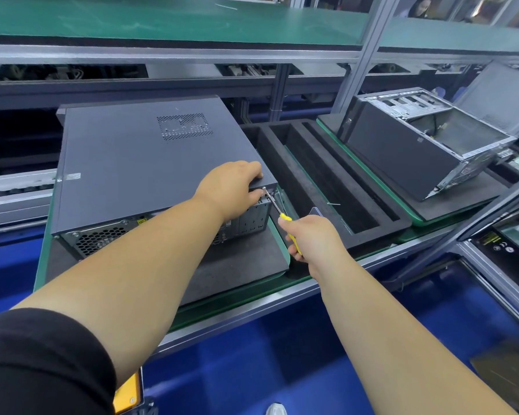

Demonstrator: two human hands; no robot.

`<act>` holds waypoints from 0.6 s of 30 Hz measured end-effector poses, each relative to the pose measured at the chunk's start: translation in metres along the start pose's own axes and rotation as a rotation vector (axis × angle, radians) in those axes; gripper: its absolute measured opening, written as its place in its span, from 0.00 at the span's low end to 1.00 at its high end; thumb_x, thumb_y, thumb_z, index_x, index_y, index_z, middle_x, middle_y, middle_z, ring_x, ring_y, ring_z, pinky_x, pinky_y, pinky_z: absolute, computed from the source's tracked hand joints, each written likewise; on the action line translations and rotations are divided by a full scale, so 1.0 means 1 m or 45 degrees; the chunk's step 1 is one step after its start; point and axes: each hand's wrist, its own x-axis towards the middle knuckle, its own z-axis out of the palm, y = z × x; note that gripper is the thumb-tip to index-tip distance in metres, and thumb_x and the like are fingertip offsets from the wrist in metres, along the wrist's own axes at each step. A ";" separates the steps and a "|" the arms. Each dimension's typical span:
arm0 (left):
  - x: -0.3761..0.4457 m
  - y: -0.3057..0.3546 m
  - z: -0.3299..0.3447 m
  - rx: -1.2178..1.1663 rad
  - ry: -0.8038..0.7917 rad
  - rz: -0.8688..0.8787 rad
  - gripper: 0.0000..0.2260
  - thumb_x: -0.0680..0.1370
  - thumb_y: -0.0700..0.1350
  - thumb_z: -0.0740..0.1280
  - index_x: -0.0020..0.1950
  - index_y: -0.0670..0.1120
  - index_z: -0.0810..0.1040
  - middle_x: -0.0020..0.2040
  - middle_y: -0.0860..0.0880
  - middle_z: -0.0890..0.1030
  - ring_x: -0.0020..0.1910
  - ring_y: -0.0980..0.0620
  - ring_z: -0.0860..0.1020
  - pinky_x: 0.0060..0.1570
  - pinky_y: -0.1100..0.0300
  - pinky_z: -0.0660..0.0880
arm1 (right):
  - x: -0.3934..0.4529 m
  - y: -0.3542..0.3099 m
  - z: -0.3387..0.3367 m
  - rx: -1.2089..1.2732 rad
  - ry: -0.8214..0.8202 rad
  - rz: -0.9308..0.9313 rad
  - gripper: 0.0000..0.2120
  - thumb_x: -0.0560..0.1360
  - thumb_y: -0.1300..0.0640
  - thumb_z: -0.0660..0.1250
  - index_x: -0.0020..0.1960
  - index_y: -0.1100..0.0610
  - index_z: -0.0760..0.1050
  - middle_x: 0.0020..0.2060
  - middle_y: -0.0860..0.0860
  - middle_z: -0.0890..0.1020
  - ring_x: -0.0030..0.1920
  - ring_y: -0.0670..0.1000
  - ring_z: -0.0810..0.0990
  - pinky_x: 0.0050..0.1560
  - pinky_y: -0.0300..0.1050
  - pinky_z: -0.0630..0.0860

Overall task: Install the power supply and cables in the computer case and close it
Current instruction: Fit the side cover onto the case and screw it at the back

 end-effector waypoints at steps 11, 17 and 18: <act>0.000 0.001 -0.001 0.005 0.001 0.007 0.12 0.77 0.53 0.66 0.56 0.49 0.74 0.50 0.50 0.79 0.47 0.47 0.75 0.40 0.57 0.67 | 0.004 0.006 0.002 0.107 -0.074 0.038 0.15 0.73 0.46 0.72 0.42 0.58 0.74 0.33 0.54 0.73 0.30 0.51 0.69 0.32 0.45 0.67; 0.000 0.001 -0.001 0.017 0.000 0.009 0.11 0.77 0.53 0.66 0.55 0.49 0.73 0.50 0.50 0.79 0.46 0.47 0.75 0.39 0.57 0.67 | 0.007 0.010 -0.001 -0.056 -0.002 -0.068 0.15 0.76 0.44 0.68 0.43 0.57 0.79 0.36 0.52 0.82 0.29 0.50 0.76 0.31 0.43 0.73; 0.000 0.001 -0.001 0.017 -0.001 0.009 0.11 0.77 0.53 0.66 0.55 0.49 0.73 0.50 0.50 0.79 0.46 0.47 0.75 0.39 0.57 0.68 | 0.007 0.011 0.000 -0.032 -0.014 -0.063 0.16 0.77 0.44 0.67 0.43 0.57 0.79 0.36 0.52 0.82 0.28 0.49 0.75 0.30 0.43 0.72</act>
